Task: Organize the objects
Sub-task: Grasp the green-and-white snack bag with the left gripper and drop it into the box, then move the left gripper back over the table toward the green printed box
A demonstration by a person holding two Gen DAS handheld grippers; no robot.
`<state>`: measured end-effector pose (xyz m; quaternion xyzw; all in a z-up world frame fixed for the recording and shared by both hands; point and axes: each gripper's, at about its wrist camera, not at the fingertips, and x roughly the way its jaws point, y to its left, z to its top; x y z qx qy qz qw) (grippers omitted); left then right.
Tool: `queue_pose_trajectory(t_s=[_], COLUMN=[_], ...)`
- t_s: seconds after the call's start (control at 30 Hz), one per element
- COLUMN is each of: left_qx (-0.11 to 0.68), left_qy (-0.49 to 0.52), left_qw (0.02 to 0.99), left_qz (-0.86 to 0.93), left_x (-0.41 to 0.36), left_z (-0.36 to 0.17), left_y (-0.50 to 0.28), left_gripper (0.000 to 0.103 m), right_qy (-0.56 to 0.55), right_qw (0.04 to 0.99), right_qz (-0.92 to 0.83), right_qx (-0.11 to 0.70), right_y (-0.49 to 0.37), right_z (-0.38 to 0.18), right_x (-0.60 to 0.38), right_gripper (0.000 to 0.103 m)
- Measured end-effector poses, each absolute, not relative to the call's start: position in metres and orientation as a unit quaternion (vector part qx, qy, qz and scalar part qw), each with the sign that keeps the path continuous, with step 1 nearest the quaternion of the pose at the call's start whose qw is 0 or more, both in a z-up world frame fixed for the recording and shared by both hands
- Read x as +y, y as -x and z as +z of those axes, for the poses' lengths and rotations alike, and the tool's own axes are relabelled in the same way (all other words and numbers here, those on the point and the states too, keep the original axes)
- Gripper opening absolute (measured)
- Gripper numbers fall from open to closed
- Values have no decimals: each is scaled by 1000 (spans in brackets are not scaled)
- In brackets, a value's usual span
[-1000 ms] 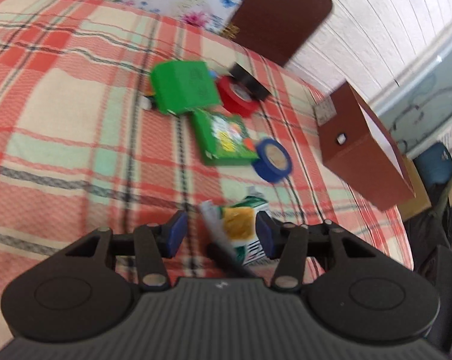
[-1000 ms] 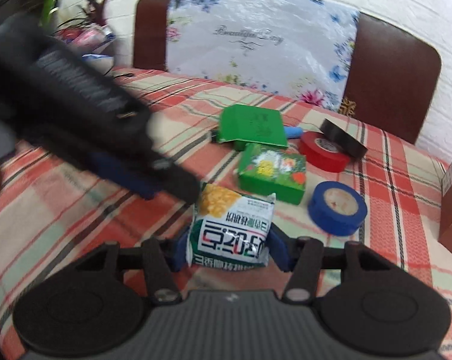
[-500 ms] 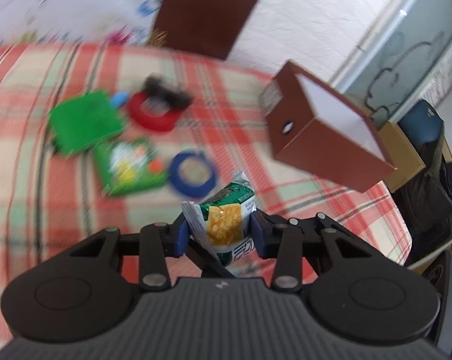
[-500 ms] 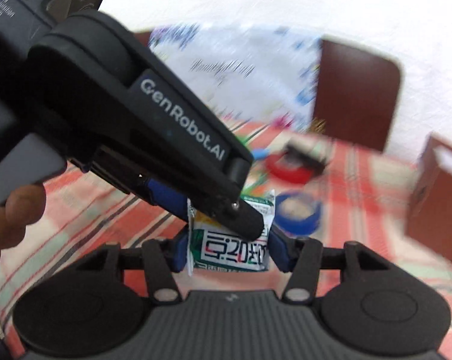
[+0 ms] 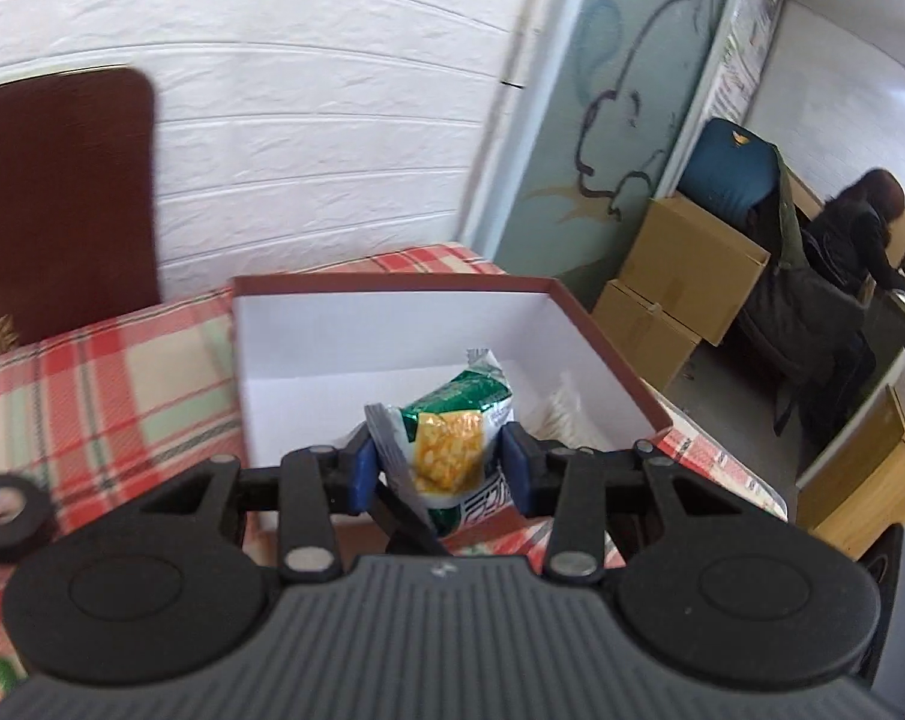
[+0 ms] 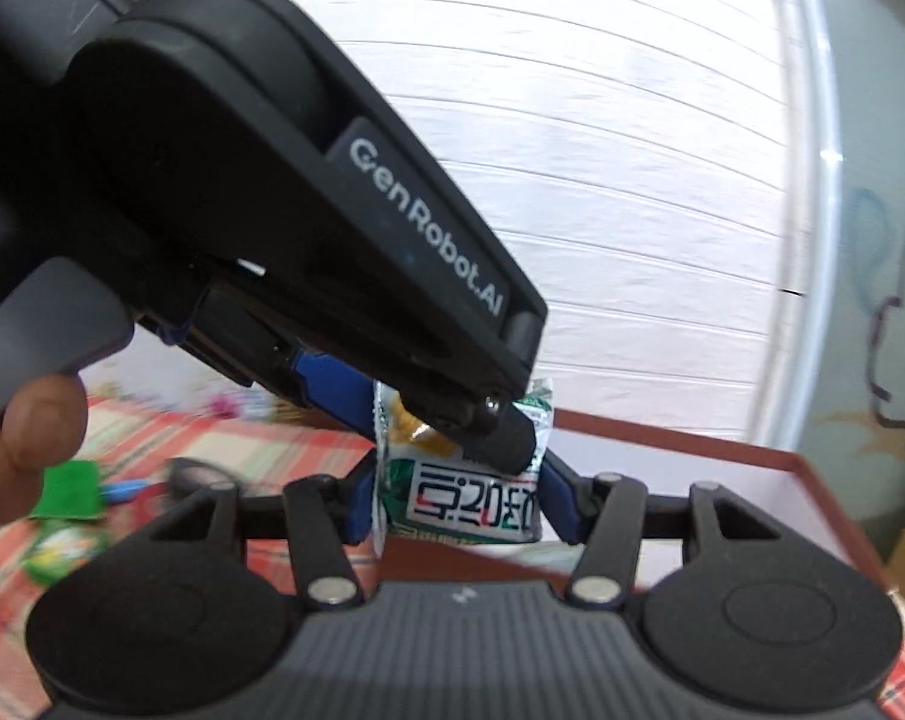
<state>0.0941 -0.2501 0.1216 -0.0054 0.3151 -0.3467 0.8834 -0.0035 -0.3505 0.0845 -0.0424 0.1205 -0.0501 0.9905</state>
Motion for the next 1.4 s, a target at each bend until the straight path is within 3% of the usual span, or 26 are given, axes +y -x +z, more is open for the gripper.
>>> queue_pose_trajectory(t_s=[0.13, 0.27, 0.4, 0.83, 1.4], left_qx=[323, 338, 348, 303, 372], left_qy=[-12, -30, -28, -32, -33], left_qw=[880, 884, 884, 916, 919], left_qz=[-349, -322, -310, -263, -126], left_x=[-286, -300, -288, -222, -114], left_z=[109, 92, 87, 100, 37], left_y=[-110, -123, -125, -52, -10], left_gripper=[47, 48, 49, 51, 53], right_qy=[26, 14, 0, -28, -15], right_qw=[987, 982, 985, 988, 962], right_qz=[-75, -84, -83, -78, -1], right_qx=[139, 167, 153, 127, 274], right_y=[-11, -29, -20, 50, 39], right_z=[76, 60, 57, 56, 10], right_x=[-384, -400, -401, -362, -295], right_gripper=[53, 69, 72, 76, 76])
